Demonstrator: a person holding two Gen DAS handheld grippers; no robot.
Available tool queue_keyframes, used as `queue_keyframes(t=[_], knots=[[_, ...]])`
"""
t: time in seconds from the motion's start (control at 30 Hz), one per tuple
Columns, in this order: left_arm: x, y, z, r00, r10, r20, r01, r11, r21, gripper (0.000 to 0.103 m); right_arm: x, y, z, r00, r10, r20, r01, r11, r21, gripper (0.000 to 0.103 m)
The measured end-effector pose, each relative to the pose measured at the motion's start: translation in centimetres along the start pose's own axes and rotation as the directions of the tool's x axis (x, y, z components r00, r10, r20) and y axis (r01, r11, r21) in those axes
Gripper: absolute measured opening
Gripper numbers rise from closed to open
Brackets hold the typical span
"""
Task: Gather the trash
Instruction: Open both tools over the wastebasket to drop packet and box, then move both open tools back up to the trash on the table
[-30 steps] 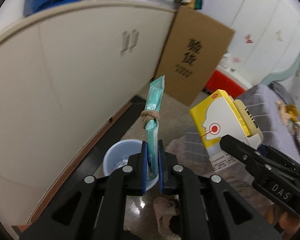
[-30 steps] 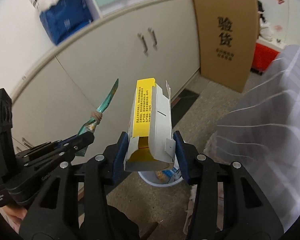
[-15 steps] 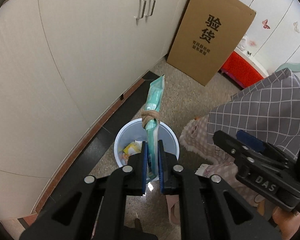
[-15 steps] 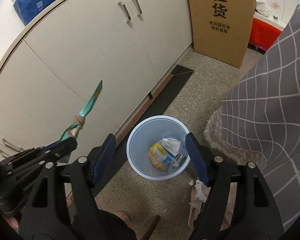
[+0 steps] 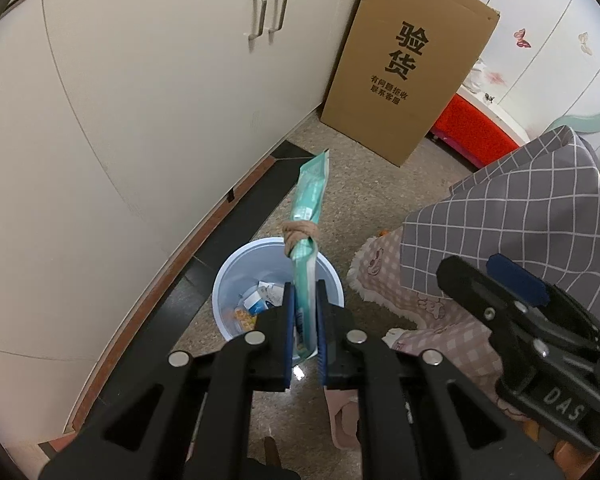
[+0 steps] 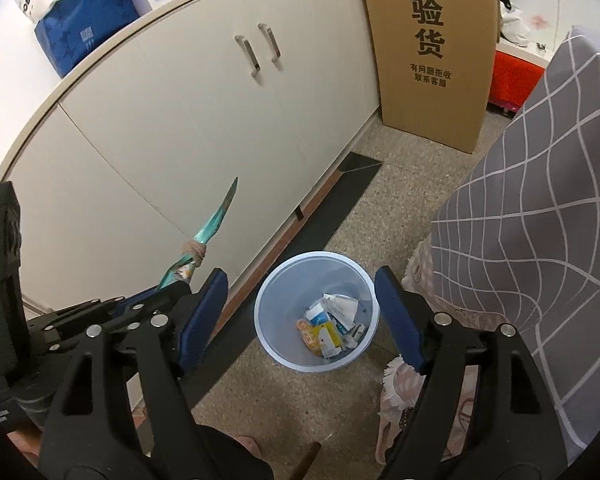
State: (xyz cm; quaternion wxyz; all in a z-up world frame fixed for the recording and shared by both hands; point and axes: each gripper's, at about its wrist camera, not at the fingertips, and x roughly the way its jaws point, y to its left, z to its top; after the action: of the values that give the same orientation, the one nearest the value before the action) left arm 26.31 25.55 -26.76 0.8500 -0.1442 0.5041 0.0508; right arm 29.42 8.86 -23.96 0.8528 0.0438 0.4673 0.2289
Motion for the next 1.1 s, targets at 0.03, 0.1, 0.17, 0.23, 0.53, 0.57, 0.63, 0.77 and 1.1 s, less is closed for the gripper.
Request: queue_keyframes(t=[0.03, 0.1, 0.17, 0.23, 0.53, 0.57, 0.63, 0.77, 1.1], knots=[[0.0, -0.2, 0.2, 1.000, 0.001, 0.001, -0.001, 1.000, 0.003, 0.009, -0.2, -0.1, 0.1, 1.000, 0.005, 0.006, -0.005, 1.000, 0.007, 0.075], [-0.1, -0.1, 0.4, 1.000, -0.002, 0.003, 0.002, 1.000, 0.006, 0.010, -0.6, -0.3, 0.2, 1.000, 0.001, 0.022, -0.002, 1.000, 0.017, 0.075], [-0.1, -0.2, 0.7, 1.000, -0.007, 0.002, 0.007, 1.000, 0.001, 0.011, -0.9, -0.4, 0.4, 0.999, 0.008, 0.032, -0.009, 1.000, 0.027, 0.075], [0.4, -0.1, 1.0, 1.000, -0.012, -0.013, 0.012, 1.000, -0.022, 0.026, -1.1, -0.6, 0.5, 0.999, -0.002, 0.039, 0.001, 0.999, 0.039, 0.075], [-0.4, 1.6, 0.4, 0.999, 0.036, -0.005, -0.036, 0.992, -0.120, 0.062, -1.7, -0.4, 0.2, 0.999, 0.024, 0.027, -0.025, 0.999, 0.046, 0.076], [-0.8, 1.7, 0.3, 0.999, 0.040, 0.001, -0.039, 0.992, -0.121, 0.062, -1.9, -0.2, 0.2, 0.999, 0.028, 0.028, -0.029, 0.999, 0.045, 0.076], [-1.7, 1.8, 0.2, 0.999, 0.047, 0.016, -0.045, 0.991, -0.123, 0.063, -2.4, 0.2, 0.1, 0.999, 0.037, 0.034, -0.038, 0.999, 0.039, 0.076], [-4.3, 2.0, 0.0, 0.995, 0.074, 0.068, -0.064, 0.988, -0.142, 0.064, -4.3, 1.1, 0.2, 0.996, 0.057, 0.070, -0.058, 0.998, 0.022, 0.076], [-14.9, 0.0, -1.2, 0.937, 0.141, 0.319, -0.083, 0.979, -0.188, 0.070, -13.3, 3.4, 0.9, 0.961, 0.148, 0.234, -0.145, 0.989, -0.030, 0.077]])
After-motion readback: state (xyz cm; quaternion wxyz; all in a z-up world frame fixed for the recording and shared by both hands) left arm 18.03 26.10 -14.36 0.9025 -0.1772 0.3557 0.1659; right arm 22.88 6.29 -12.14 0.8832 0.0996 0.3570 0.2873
